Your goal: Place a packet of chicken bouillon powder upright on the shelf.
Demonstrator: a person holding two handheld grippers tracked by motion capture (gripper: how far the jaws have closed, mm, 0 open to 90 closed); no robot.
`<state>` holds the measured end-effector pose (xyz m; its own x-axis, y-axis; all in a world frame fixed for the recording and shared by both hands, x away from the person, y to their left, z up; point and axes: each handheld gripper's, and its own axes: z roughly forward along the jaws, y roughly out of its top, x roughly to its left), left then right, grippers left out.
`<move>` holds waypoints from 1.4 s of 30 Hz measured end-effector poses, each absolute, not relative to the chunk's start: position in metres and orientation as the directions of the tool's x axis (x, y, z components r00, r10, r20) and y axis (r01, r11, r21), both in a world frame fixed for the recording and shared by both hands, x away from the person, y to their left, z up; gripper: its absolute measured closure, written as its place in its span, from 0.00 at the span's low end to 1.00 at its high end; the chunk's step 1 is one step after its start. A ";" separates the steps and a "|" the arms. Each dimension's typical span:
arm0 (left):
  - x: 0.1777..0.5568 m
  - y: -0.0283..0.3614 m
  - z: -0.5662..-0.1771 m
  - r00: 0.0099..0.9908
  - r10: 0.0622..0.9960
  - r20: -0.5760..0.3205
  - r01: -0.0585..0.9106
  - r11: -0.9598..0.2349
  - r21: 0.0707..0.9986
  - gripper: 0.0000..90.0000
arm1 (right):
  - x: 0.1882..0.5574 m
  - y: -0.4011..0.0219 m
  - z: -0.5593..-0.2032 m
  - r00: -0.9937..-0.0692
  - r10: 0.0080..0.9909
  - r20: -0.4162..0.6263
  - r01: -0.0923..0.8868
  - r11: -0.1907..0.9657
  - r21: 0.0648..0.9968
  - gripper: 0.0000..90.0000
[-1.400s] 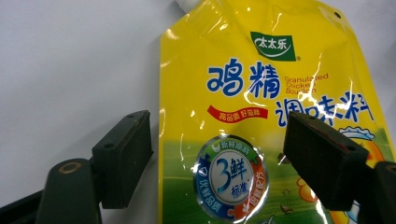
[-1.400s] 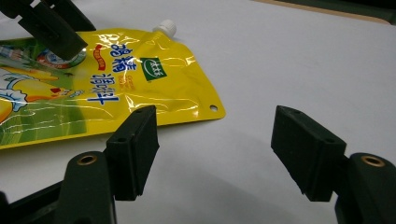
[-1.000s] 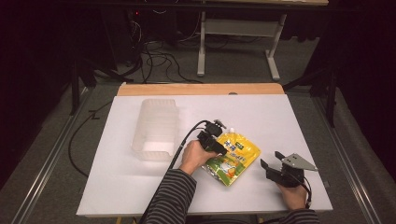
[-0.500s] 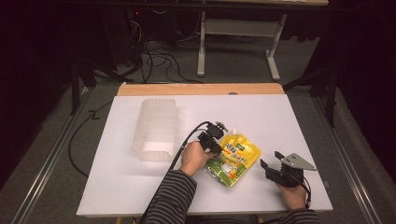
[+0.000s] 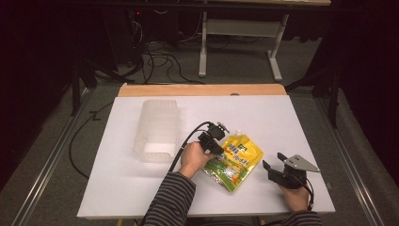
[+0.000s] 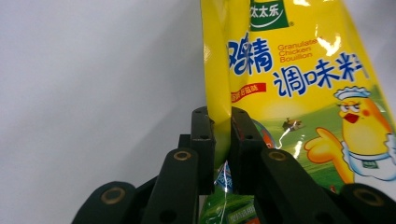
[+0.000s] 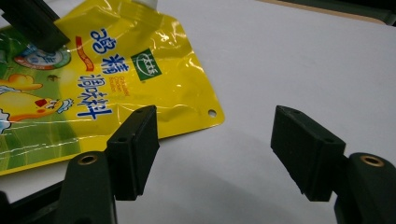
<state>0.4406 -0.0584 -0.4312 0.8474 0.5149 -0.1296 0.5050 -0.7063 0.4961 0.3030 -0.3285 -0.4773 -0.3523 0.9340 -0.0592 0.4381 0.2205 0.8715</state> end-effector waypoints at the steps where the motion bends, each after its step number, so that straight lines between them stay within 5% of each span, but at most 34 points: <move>1: 0.440 -0.057 -0.428 0.850 0.510 -0.131 0.500 -0.704 0.504 0.92 | 0.303 -0.328 -0.477 -0.351 0.935 -0.057 0.441 0.218 0.871 0.36; 42: 0.400 0.025 -0.345 0.840 0.535 -0.094 0.420 -0.530 0.737 0.99 | 0.303 -0.331 -0.477 -0.338 0.941 -0.028 0.445 0.186 0.876 0.36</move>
